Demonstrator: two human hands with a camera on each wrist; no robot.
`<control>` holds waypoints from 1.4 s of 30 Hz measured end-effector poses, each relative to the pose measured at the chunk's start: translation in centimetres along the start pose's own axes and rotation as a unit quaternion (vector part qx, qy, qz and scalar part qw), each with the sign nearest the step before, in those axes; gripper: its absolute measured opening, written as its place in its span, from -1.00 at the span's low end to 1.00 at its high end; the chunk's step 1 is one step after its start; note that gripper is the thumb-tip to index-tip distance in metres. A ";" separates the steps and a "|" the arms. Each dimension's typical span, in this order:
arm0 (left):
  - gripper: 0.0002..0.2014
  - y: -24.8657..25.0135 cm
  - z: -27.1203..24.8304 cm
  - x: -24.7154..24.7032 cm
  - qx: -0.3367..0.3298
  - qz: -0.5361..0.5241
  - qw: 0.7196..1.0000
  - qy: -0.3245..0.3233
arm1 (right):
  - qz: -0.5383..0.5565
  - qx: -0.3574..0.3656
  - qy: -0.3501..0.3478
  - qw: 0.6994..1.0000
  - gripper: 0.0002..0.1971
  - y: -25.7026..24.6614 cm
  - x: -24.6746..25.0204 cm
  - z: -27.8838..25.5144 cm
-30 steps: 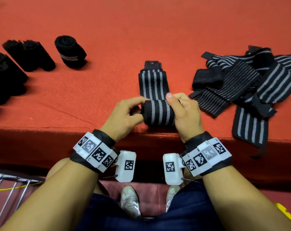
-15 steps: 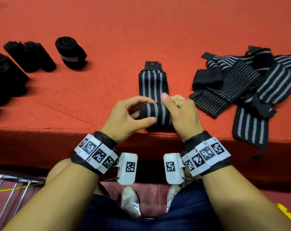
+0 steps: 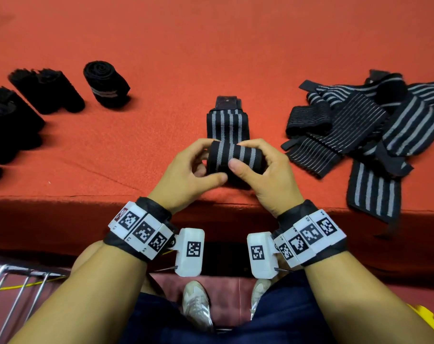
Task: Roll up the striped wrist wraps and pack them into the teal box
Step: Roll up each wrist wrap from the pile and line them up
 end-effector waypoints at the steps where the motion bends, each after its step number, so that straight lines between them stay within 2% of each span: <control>1: -0.46 0.0 0.0 0.1 -0.009 0.017 1.000 0.003 | -0.010 -0.004 0.003 1.000 -0.73 0.0 0.0 0.1; 3: -0.41 -0.1 0.1 0.4 -0.015 0.022 1.000 0.005 | -0.045 -0.007 -0.008 0.999 -0.74 0.1 -0.3 0.1; 7: -0.58 -0.4 0.2 0.8 -0.009 -0.013 1.000 0.021 | -0.086 -0.026 -0.039 0.995 -0.63 0.7 -0.8 0.0; 10: -0.64 -0.6 0.2 1.1 0.005 -0.010 0.999 0.045 | -0.065 0.002 -0.046 0.997 -0.57 0.2 -0.7 0.0; 13: -0.64 -0.7 0.2 1.1 0.030 -0.018 0.998 0.048 | -0.037 0.047 -0.042 0.997 -0.65 -0.7 -0.4 0.1; 15: -0.65 -0.7 0.2 0.9 0.045 -0.012 0.998 0.043 | -0.035 0.029 -0.025 0.999 -0.72 -0.4 -0.2 0.2; 18: -0.53 -0.5 0.2 0.6 0.030 0.031 0.999 0.033 | -0.034 -0.006 0.008 0.999 -0.79 0.4 0.1 0.1; 21: -0.37 -0.4 0.1 0.5 0.004 0.066 0.998 0.017 | -0.062 -0.008 0.020 0.998 -0.77 0.7 0.2 0.3; 25: -0.56 -0.7 0.3 0.9 0.013 0.030 0.999 0.028 | -0.075 -0.021 0.012 0.997 -0.72 0.8 0.0 0.4; 27: -0.61 -0.8 0.3 1.1 0.021 0.018 0.999 0.041 | -0.080 -0.001 0.002 0.997 -0.69 0.3 -0.2 0.3; 31: -0.69 -1.2 0.6 1.5 0.035 0.019 0.997 0.068 | -0.066 0.044 -0.033 0.996 -0.49 -0.6 -0.6 0.0; 34: -0.71 -1.5 0.8 1.6 0.036 0.024 0.996 0.076 | -0.061 0.035 -0.037 0.997 -0.55 -0.3 -0.7 0.2; 36: -0.75 -1.4 0.7 1.9 0.031 0.029 0.994 0.101 | -0.064 0.016 -0.023 0.998 -0.61 0.1 -0.5 0.3; 38: -0.82 -1.7 0.6 2.8 0.030 0.033 0.987 0.157 | -0.059 -0.006 -0.011 0.998 -0.65 0.7 -0.4 0.3; 40: -0.75 -2.2 0.7 3.8 0.045 0.008 0.976 0.211 | -0.051 -0.018 -0.003 0.999 -0.64 1.2 -0.3 0.3; 42: -0.65 -2.5 0.8 4.3 0.076 -0.033 0.968 0.238 | -0.048 -0.018 -0.003 0.999 -0.63 1.5 -0.2 0.3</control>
Point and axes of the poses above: each hand's wrist, its own z-axis towards the middle knuckle, its own x-axis out of the back of the hand, y = z × x, the point moved 9 cm from there along z, towards the middle knuckle, and after that the axes turned 10 degrees about x, right-handed, at the moved point
